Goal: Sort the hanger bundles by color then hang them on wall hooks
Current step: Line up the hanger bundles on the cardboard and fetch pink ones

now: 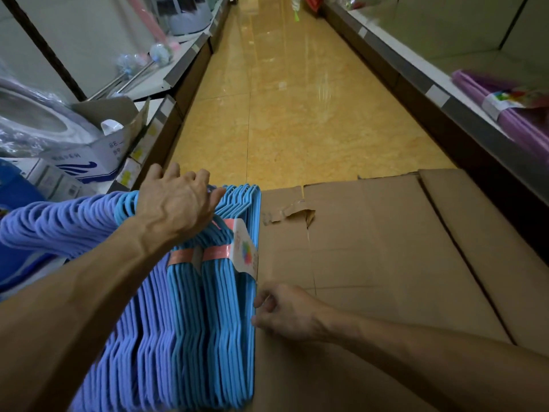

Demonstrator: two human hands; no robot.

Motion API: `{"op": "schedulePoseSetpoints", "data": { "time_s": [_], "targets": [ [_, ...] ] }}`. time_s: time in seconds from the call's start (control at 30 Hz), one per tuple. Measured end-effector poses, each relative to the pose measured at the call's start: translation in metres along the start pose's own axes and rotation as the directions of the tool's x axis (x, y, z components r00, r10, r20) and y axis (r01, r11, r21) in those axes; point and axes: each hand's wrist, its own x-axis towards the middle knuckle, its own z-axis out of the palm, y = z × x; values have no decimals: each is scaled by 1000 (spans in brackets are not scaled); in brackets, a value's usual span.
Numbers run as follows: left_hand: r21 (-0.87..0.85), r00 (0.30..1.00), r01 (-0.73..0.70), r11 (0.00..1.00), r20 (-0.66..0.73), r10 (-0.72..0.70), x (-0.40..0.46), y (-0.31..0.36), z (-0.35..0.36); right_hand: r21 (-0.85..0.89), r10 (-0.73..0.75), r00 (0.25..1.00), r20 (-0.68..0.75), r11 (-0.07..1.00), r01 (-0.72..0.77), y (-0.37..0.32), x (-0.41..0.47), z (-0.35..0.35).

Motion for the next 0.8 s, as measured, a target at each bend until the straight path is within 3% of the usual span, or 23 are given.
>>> {"op": "schedulePoseSetpoints", "data": {
  "time_s": [0.1, 0.23, 0.4, 0.5, 0.63, 0.8],
  "targets": [
    [-113, 998, 2, 994, 67, 6, 5, 1, -6, -57, 43, 998, -45, 997, -45, 10, -19, -23],
    [-407, 999, -37, 913, -18, 32, 13, 18, -26, -76, 69, 986, -149, 994, -81, 23, -45, -53],
    [-661, 977, -208, 721, -178, 118, 15, 77, -66, -61, 43, 973, -225, 996, -58, 33, -89, -85],
    [-789, 964, -264, 555, -227, 136, 18, 118, -86, -73, 18, 962, -271, 997, -39, 41, -118, -101],
    [-922, 963, -252, 294, -209, 171, 13, 169, -116, -58, 51, 947, -316, 996, -73, 56, -152, -120],
    [-970, 962, -212, 122, -186, 202, 5, 212, -141, -26, 84, 916, -393, 994, -102, 74, -188, -145]
  ]
}}
